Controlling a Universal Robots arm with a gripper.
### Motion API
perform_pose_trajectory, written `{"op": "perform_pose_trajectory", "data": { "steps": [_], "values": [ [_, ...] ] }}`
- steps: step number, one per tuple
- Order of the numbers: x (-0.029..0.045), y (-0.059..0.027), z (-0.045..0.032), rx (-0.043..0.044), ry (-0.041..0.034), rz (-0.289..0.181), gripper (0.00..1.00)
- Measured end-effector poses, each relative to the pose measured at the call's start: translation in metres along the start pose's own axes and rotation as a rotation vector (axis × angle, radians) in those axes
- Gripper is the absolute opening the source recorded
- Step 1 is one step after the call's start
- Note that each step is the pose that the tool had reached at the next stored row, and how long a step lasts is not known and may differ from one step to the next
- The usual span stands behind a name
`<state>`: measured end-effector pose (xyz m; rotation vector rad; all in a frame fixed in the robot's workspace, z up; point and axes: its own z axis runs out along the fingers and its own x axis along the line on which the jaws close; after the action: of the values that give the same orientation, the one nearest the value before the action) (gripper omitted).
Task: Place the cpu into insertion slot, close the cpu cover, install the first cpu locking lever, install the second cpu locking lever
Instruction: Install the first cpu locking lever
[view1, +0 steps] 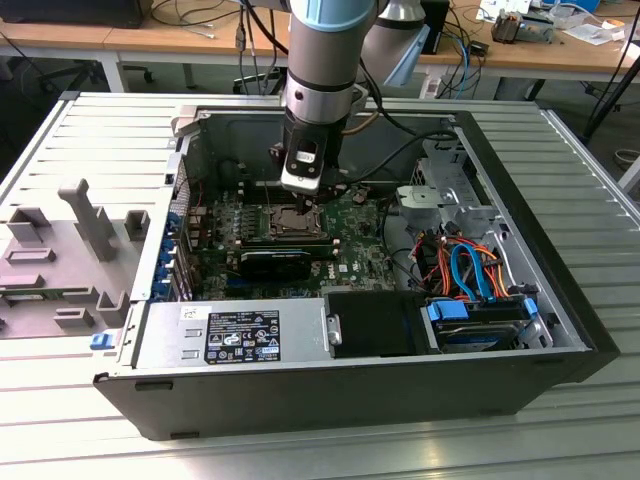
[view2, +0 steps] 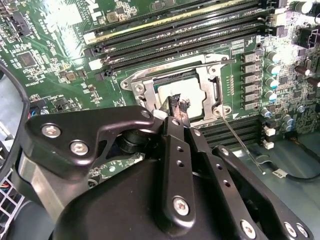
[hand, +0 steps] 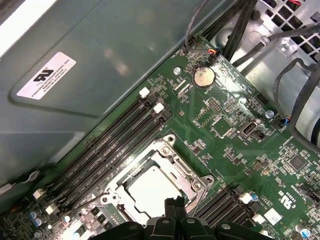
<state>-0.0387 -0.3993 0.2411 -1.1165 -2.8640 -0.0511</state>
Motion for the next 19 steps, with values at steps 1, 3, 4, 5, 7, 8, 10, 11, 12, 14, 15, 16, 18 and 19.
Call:
{"op": "perform_pose_trajectory", "data": {
  "steps": [1,3,4,5,7,8,10,11,12,14,15,16,18,19],
  "values": [
    [0.0000,0.0000,0.0000,0.0003,0.0000,-0.004,0.11],
    [0.0000,0.0000,0.0000,0.0009,0.0001,-0.012,0.11],
    [0.0000,0.0000,0.0000,0.0012,0.0001,-0.015,0.11],
    [0.0000,0.0000,0.0000,0.0016,0.0001,-0.021,0.11],
    [0.0000,0.0000,0.0000,0.0022,0.0002,-0.031,0.11],
    [0.0000,0.0000,0.0000,0.0026,0.0002,-0.035,0.11],
    [0.0000,0.0000,0.0000,0.0034,0.0003,-0.045,0.11],
    [0.0000,0.0001,0.0000,0.0038,0.0003,-0.051,0.11],
    [0.0000,0.0001,0.0000,0.0040,0.0004,-0.055,0.11],
    [-0.0001,0.0001,0.0000,0.0048,0.0004,-0.064,0.11],
    [-0.0001,0.0001,0.0000,0.0052,0.0005,-0.070,0.11],
    [-0.0001,0.0001,0.0000,0.0056,0.0005,-0.075,0.11],
    [-0.0001,0.0001,0.0000,0.0063,0.0005,-0.085,0.11],
    [-0.0001,0.0001,0.0000,0.0070,0.0006,-0.093,0.11]
  ]
}}
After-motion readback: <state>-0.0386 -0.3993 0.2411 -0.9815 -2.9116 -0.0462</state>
